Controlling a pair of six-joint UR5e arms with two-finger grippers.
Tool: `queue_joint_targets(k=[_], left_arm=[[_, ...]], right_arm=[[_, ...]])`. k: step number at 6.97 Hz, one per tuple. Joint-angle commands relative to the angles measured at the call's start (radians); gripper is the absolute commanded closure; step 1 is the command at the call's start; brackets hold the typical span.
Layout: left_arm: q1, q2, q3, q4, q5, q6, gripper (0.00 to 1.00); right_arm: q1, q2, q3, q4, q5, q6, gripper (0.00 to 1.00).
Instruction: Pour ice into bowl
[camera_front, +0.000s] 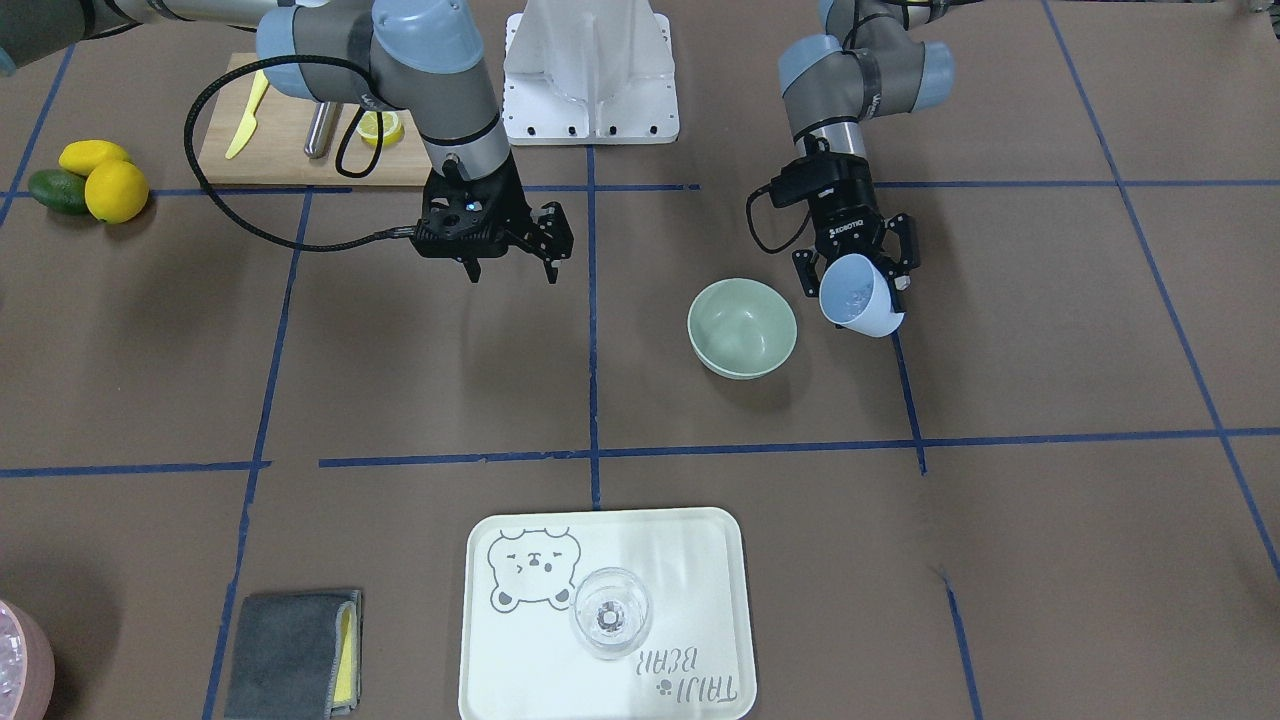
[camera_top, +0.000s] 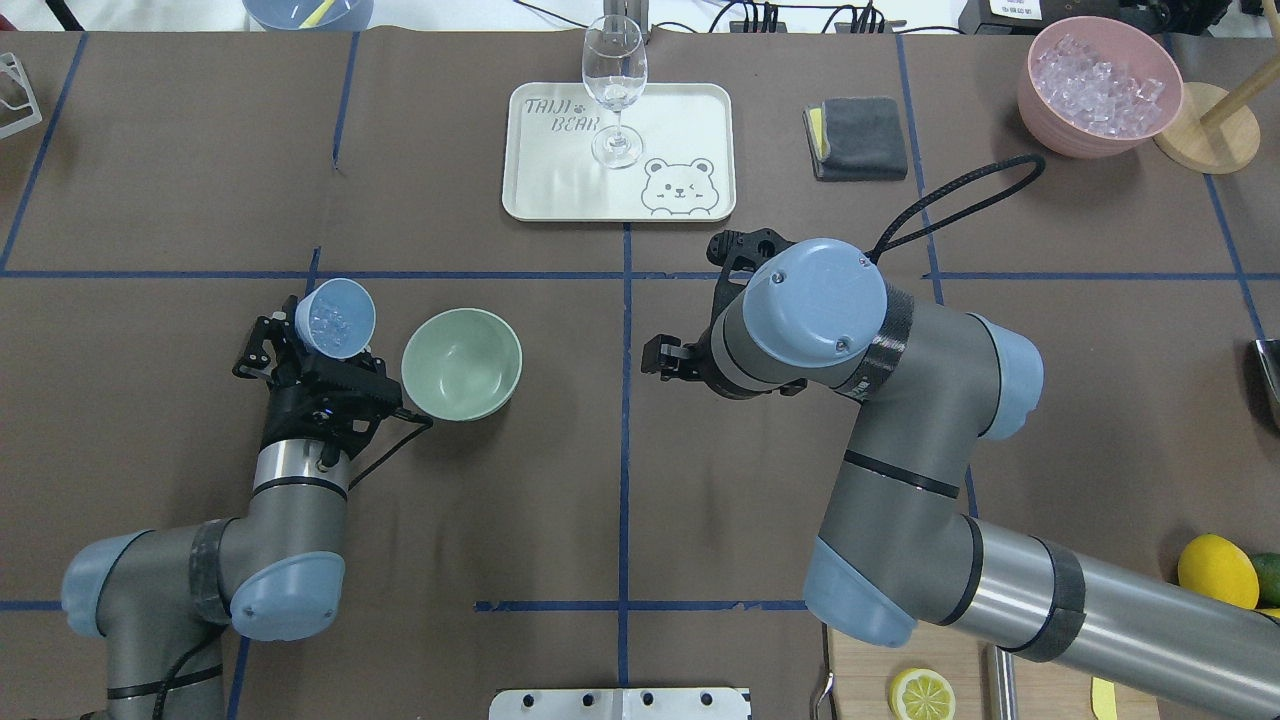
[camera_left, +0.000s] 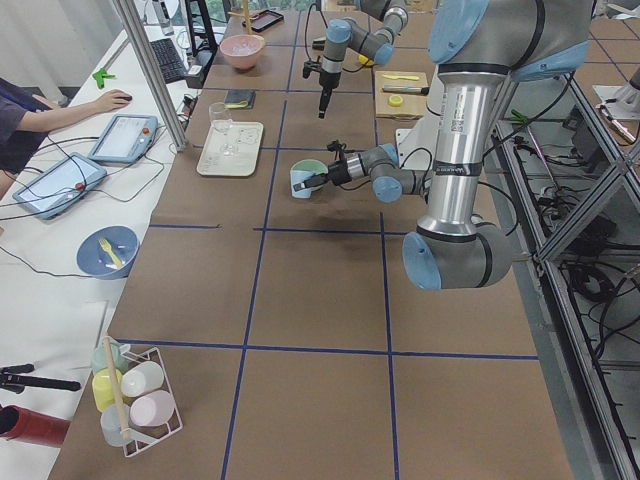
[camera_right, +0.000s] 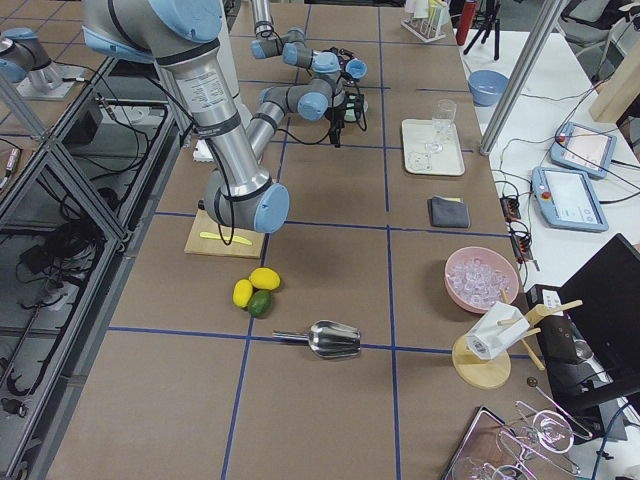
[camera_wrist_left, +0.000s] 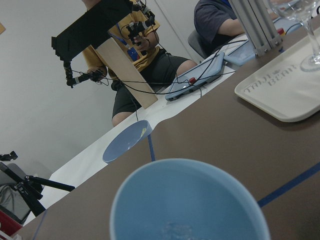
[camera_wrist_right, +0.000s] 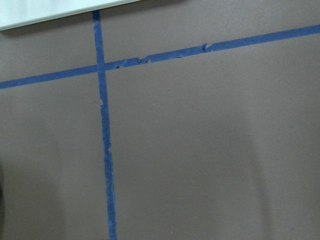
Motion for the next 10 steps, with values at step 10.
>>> queue_joint_targets(k=[10], left_arm=[[0.024,-0.115,-0.033,0.374,0.132,0.664,1.00]], right_arm=[[0.004,-0.001,-0.001,0.000,0.001,0.006,0.00]])
